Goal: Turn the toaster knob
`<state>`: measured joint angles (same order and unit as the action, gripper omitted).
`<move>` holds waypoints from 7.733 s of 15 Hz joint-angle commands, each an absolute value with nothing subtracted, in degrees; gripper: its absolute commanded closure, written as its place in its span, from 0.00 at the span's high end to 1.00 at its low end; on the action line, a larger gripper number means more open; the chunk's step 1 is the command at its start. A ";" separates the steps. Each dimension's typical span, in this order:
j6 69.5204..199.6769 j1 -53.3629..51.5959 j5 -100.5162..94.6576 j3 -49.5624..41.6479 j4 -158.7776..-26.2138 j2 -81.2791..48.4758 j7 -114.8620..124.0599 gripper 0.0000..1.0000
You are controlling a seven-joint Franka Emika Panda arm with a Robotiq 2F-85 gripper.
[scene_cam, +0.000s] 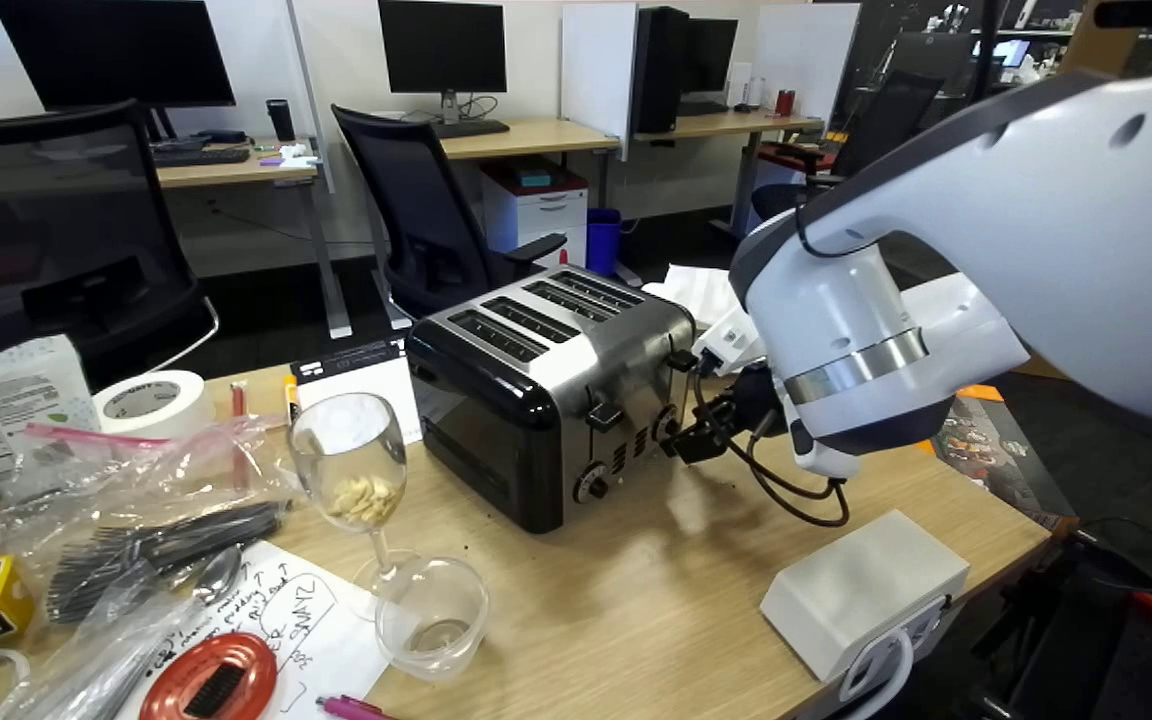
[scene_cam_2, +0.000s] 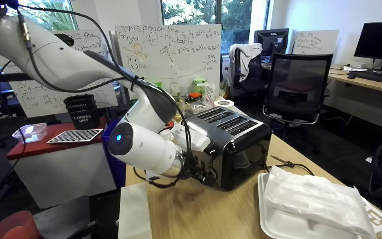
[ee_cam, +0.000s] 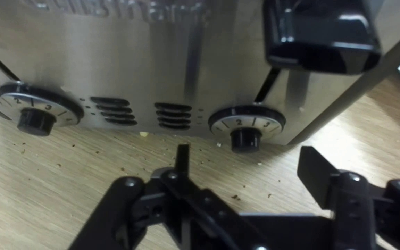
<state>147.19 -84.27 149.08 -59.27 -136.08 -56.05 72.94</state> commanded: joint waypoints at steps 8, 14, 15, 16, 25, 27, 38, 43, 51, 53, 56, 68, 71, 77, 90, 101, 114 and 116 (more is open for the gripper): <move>149.52 -85.79 149.08 -59.41 -134.43 -59.67 77.71 0.02; 149.70 -86.50 149.08 -59.62 -134.23 -60.35 78.47 0.05; 149.70 -86.53 149.08 -59.65 -134.20 -60.41 78.50 0.05; 149.71 -86.55 149.08 -59.66 -134.14 -60.50 78.53 0.05; 150.23 -88.33 149.05 -61.19 -133.70 -62.64 79.59 0.05; 150.27 -89.37 149.05 -61.70 -133.68 -63.94 80.21 0.05; 149.65 -95.05 149.03 -63.23 -134.01 -72.26 86.32 0.05; 149.46 -97.52 149.02 -63.92 -134.07 -76.20 89.00 0.05; 149.50 -100.19 148.99 -64.23 -134.03 -81.71 92.66 0.05; 149.47 -99.95 148.98 -64.23 -134.00 -81.59 92.84 0.05; 148.72 -99.23 148.98 -64.23 -134.23 -80.53 93.35 0.05; 135.20 -89.00 148.09 -64.80 -138.03 -66.02 88.23 0.05; 132.59 -84.07 144.62 -63.55 -138.31 -59.13 86.13 0.05; 134.91 -68.64 135.29 -55.30 -136.56 -42.88 82.07 0.05; 143.50 -19.17 125.15 -12.50 -133.85 -27.25 77.61 0.05; 143.18 -5.01 124.44 -0.07 -134.03 -27.49 78.67 0.05; 160.69 -14.70 149.72 -13.01 -137.33 -18.84 43.43 1.00; 160.33 -16.37 149.36 -16.31 -138.97 -17.09 41.52 1.00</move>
<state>160.41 -12.74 149.35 -11.29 -136.31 -20.35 44.10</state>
